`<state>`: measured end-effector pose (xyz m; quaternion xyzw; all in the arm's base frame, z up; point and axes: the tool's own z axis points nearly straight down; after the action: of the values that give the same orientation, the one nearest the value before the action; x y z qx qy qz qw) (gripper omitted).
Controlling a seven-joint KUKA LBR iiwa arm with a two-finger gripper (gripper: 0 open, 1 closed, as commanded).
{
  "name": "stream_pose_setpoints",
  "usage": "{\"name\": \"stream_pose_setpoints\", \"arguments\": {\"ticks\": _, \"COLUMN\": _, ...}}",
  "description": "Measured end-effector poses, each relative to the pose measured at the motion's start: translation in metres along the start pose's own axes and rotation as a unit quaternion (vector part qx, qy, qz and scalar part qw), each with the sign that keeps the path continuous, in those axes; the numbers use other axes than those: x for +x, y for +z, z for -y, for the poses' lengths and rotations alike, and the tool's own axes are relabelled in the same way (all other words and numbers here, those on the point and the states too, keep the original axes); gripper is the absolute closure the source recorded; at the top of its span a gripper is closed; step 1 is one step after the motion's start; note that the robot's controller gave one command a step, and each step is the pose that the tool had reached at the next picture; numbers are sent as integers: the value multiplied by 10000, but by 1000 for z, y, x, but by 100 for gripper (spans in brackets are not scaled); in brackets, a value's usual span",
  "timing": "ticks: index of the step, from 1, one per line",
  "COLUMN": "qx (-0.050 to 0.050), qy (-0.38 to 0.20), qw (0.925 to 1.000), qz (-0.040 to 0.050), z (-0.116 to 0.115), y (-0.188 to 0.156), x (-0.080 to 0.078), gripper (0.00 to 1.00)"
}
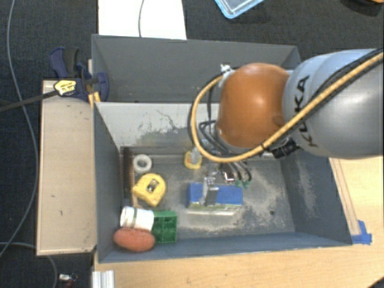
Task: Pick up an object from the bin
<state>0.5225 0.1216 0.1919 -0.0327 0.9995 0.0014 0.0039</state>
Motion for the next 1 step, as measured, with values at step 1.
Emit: {"name": "stream_pose_setpoints", "arguments": {"ticks": 1, "qx": -3, "qy": -80, "qw": 10000, "qz": 36, "z": 36, "y": 44, "x": -18, "gripper": 0}}
